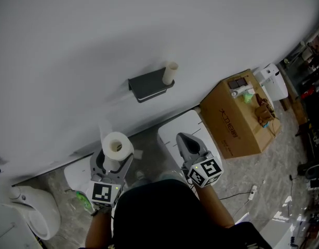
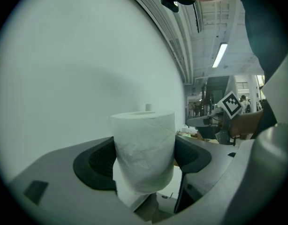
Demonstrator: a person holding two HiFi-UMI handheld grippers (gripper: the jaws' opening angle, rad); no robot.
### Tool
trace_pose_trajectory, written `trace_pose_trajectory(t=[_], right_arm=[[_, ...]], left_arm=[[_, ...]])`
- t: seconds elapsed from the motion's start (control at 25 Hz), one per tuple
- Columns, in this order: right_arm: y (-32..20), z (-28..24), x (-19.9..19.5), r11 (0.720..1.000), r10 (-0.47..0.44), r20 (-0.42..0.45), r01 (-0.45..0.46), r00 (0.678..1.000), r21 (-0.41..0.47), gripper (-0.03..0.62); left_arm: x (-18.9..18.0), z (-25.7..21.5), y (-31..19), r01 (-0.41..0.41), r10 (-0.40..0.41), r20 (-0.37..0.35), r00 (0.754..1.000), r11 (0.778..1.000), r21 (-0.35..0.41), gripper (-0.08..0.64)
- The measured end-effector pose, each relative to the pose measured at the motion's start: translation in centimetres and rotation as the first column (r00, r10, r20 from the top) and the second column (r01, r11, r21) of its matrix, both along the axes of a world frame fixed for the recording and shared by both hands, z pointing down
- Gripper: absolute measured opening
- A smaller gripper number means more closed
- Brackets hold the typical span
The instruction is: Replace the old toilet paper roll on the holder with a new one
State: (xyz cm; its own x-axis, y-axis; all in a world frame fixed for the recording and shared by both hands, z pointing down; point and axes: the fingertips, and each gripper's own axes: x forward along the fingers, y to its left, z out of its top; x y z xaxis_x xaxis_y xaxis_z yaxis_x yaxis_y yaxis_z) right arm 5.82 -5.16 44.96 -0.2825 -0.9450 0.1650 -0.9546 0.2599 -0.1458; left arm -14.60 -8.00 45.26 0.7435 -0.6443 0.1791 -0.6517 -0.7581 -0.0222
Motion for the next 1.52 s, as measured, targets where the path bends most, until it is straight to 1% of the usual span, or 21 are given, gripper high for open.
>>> trace_pose_trajectory(t=[0.12, 0.28, 0.36, 0.44, 0.56, 0.76, 0.84, 0.96, 1.0, 1.12, 1.2, 1.24, 1.32, 1.4, 1.52], right_arm=[[-1.2, 0.2, -0.5, 1.0, -0.016, -0.003, 0.016, 1.0, -0.004, 0.002], [-3.1, 0.4, -1.4, 0.998, -0.055, -0.003, 0.055, 0.998, -0.006, 0.002], [-4.1, 0.2, -1.7, 0.997, -0.08, -0.001, 0.08, 0.997, -0.006, 0.002], [-5.1, 0.1, -1.9, 0.995, -0.104, 0.0, 0.104, 0.995, -0.002, 0.002], [-6.7, 0.1, -2.0, 0.991, -0.135, 0.002, 0.135, 0.991, 0.001, 0.002], [-9.2, 0.2, -0.7, 0.987, -0.162, -0.011, 0.162, 0.987, 0.004, 0.002], [-10.3, 0.1, 0.4, 0.988, -0.151, -0.016, 0.151, 0.988, 0.011, 0.002], [-12.0, -0.5, 2.7, 0.993, -0.11, -0.028, 0.111, 0.993, 0.036, 0.007], [-12.6, -0.8, 3.6, 0.994, -0.094, -0.035, 0.095, 0.995, 0.046, 0.041], [-14.5, -1.7, 6.1, 0.995, -0.054, -0.051, 0.058, 0.997, 0.075, 0.099], [-15.8, -2.3, 7.2, 0.995, -0.044, -0.062, 0.05, 0.997, 0.089, 0.139], [-16.4, -2.5, 7.7, 0.994, -0.047, -0.066, 0.053, 0.997, 0.094, 0.159], [-17.6, -3.1, 8.1, 0.992, -0.067, -0.072, 0.074, 0.995, 0.105, 0.179], [-18.7, -3.6, 7.9, 0.987, -0.099, -0.084, 0.109, 0.991, 0.115, 0.2], [-20.2, -4.2, 7.1, 0.98, -0.149, -0.098, 0.16, 0.984, 0.121, 0.241]], left_arm=[[-0.8, 0.0, -0.5, 0.03, -0.03, -0.006, 1.0, 0.999, -0.031, 0.382], [-2.1, 0.3, -1.3, 0.058, -0.058, 0.01, 0.998, 0.998, 0.006, 0.382], [-2.7, 0.7, -1.6, 0.083, -0.083, 0.018, 0.996, 0.996, -0.01, 0.382], [-3.2, 1.1, -2.0, 0.111, -0.111, 0.031, 0.993, 0.994, -0.011, 0.382], [-3.4, 0.3, -2.9, 0.155, -0.155, 0.019, 0.988, 0.988, -0.008, 0.382], [-3.2, 1.0, -3.4, 0.207, -0.207, 0.047, 0.977, 0.978, -0.005, 0.382], [-2.9, 1.2, -3.8, 0.228, -0.228, 0.052, 0.972, 0.974, -0.009, 0.383], [-2.3, 1.2, -4.3, 0.259, -0.258, 0.052, 0.965, 0.966, -0.015, 0.382], [-2.1, 1.2, -4.4, 0.27, -0.269, 0.049, 0.962, 0.963, -0.019, 0.382], [-1.4, 0.8, -4.9, 0.31, -0.308, 0.046, 0.95, 0.95, -0.049, 0.383], [-1.0, 0.5, -5.3, 0.333, -0.331, 0.044, 0.943, 0.941, -0.057, 0.383], [-0.8, 0.3, -5.4, 0.346, -0.344, 0.04, 0.938, 0.936, -0.061, 0.382], [-0.6, 0.2, -5.6, 0.371, -0.369, 0.032, 0.929, 0.926, -0.071, 0.383], [-0.6, 0.3, -5.6, 0.376, -0.375, 0.041, 0.926, 0.925, -0.045, 0.383], [-0.6, 0.4, -5.6, 0.393, -0.391, 0.047, 0.919, 0.919, -0.028, 0.383]])
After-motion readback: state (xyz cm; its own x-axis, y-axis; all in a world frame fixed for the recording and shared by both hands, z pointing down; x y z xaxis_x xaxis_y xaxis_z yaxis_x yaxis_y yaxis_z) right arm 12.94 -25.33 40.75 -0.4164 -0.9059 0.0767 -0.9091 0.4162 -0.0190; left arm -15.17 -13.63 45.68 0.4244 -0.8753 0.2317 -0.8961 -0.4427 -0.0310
